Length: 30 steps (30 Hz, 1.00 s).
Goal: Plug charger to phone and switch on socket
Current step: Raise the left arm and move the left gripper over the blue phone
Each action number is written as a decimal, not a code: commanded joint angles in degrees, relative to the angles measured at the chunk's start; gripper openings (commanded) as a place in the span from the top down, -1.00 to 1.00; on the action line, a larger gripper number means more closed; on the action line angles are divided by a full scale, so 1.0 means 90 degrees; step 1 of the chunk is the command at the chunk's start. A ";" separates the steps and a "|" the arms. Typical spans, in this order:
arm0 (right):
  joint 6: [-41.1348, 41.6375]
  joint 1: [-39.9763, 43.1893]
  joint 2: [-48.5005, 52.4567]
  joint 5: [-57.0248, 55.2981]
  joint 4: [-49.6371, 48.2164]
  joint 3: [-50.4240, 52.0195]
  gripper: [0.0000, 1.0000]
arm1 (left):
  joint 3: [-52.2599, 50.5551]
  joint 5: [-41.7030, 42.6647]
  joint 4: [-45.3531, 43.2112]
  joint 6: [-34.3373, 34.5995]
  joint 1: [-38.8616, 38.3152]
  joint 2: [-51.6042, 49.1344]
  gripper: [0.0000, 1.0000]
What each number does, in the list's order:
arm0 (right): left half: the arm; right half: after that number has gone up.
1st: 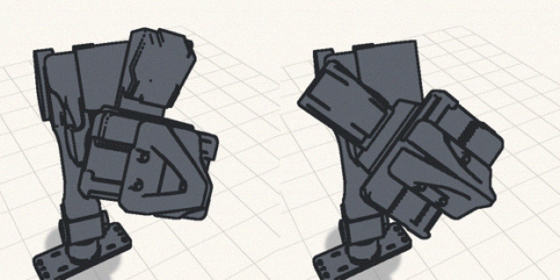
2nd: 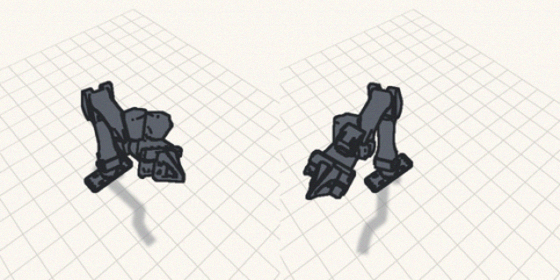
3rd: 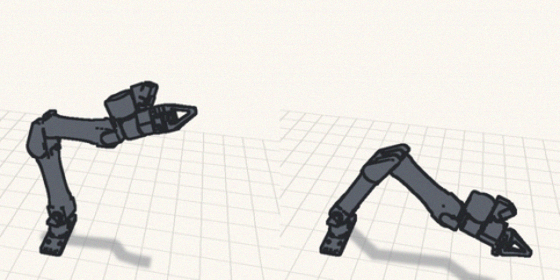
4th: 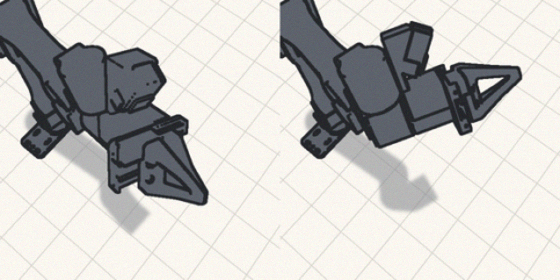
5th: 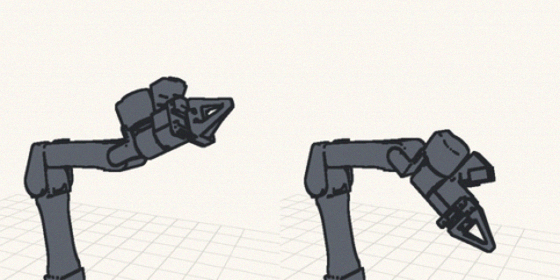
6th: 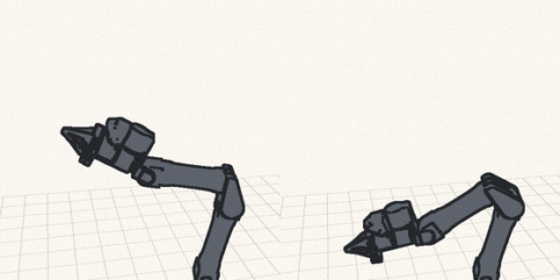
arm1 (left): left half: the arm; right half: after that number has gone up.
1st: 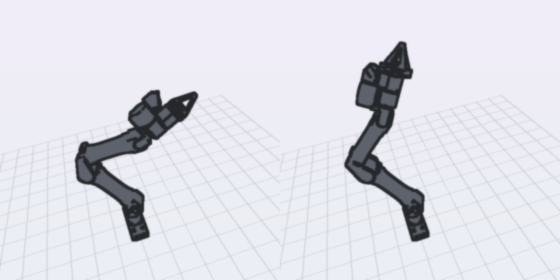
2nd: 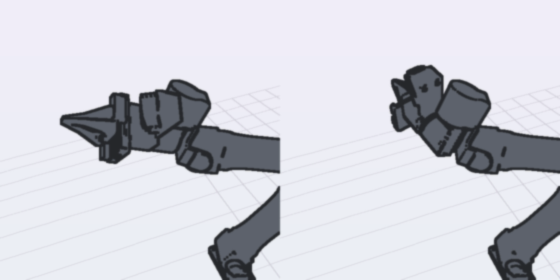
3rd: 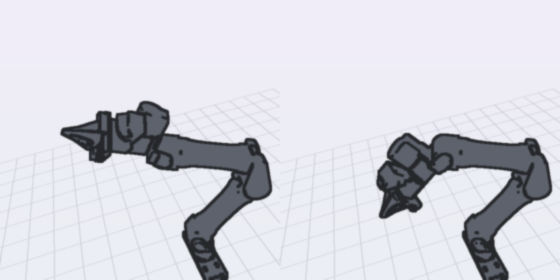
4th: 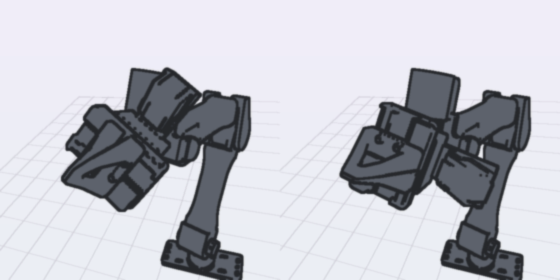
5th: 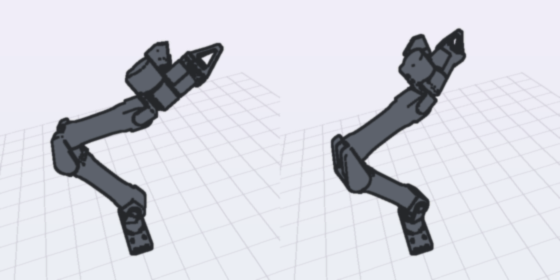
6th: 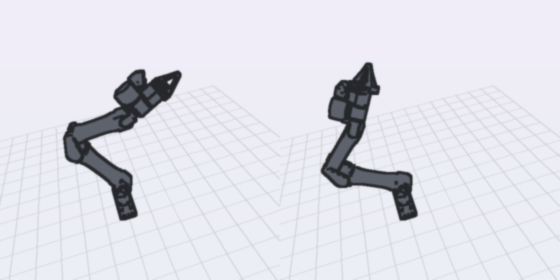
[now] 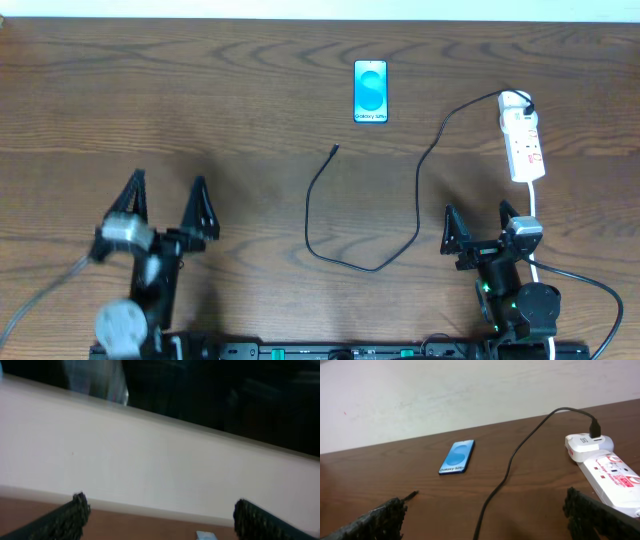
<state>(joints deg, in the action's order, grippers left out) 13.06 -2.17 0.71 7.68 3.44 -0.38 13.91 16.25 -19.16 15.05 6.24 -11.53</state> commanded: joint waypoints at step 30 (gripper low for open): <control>0.0070 -0.0044 -0.0036 -0.0005 0.0027 0.0007 -0.98 | 0.8296 -0.0129 0.9481 -0.1695 -0.1715 -0.8539 -0.89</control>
<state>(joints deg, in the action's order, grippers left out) 13.21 -2.22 0.69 7.70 3.46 -0.36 83.02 16.14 64.47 1.56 -7.86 -86.78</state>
